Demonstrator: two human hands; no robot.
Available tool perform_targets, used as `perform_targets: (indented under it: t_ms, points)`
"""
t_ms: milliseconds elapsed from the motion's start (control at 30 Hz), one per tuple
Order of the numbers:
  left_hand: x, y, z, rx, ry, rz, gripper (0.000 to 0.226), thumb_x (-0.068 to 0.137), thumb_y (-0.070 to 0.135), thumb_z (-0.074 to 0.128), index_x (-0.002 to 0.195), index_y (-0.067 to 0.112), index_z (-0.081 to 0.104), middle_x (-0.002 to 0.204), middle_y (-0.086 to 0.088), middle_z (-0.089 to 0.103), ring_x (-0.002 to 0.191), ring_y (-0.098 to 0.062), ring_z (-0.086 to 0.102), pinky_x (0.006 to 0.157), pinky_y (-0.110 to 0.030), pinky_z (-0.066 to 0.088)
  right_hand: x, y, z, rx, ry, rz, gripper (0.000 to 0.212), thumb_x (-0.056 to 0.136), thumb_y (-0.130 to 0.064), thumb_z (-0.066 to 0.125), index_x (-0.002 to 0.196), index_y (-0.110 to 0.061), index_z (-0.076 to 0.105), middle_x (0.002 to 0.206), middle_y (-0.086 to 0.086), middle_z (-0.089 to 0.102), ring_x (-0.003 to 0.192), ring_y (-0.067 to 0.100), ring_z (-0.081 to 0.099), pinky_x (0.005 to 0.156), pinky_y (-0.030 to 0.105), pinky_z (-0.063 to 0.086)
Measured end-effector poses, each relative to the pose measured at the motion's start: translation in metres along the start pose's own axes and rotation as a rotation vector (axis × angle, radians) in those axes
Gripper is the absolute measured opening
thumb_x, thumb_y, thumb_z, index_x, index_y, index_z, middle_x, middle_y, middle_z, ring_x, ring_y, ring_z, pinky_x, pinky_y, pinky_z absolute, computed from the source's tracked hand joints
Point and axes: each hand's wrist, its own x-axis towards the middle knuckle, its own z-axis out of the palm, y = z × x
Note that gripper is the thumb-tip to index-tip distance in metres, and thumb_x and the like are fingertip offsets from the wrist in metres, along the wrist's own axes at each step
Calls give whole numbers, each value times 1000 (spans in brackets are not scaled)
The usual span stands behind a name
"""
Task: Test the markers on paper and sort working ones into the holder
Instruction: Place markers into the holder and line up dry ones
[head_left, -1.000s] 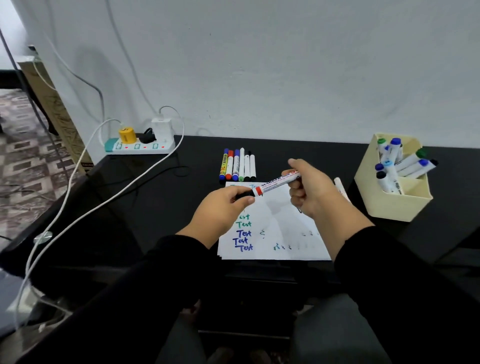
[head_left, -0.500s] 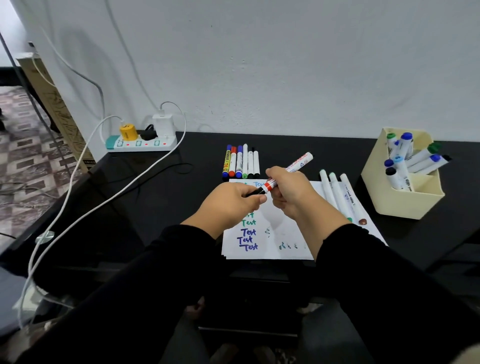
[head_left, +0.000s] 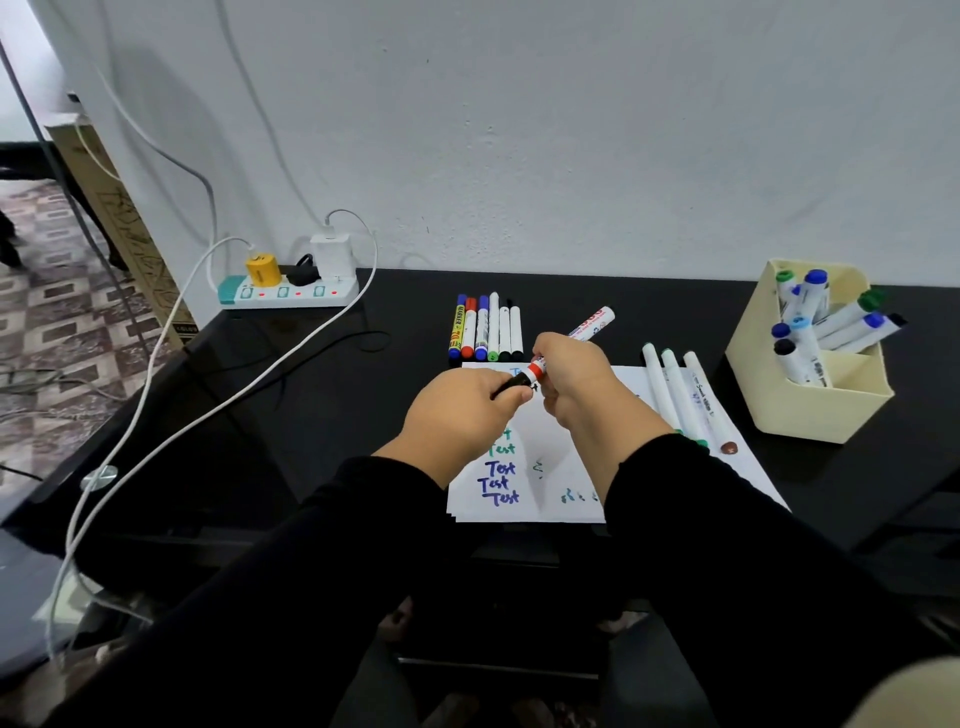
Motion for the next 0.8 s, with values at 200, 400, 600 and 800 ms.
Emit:
perform_targets:
  t_ms: [200,400,600,800]
  points:
    - [-5,-20,-12,-594,-160,-133,20,92,28,56,87,13,67,77,0,65,73,-10,65,86,-28,54,20,-2,-28,146,-28,-58,17,87,-12,49,73,-14,41,40,-1,41,28,6,25,39,14,23]
    - [3,-35,-5,-383,50,-153,36,88,35,61,119,17,64,100,6,68,93,-8,60,90,-26,46,27,3,-38,-9,-1,-66,24,89,-22,55,69,-15,46,51,-1,35,33,7,24,32,13,22]
    - [16,-35,16,-33,-46,-97,32,92,35,55,122,26,60,117,5,63,100,-11,55,81,-22,41,38,21,-37,-25,-59,-183,27,86,-37,67,73,-16,55,61,1,48,51,10,36,44,21,32]
    - [20,-57,28,81,34,-69,36,93,38,52,128,28,55,124,5,58,109,-13,53,81,-19,35,47,29,-31,-176,38,-369,34,83,-22,67,64,-18,40,58,1,44,50,11,35,44,17,35]
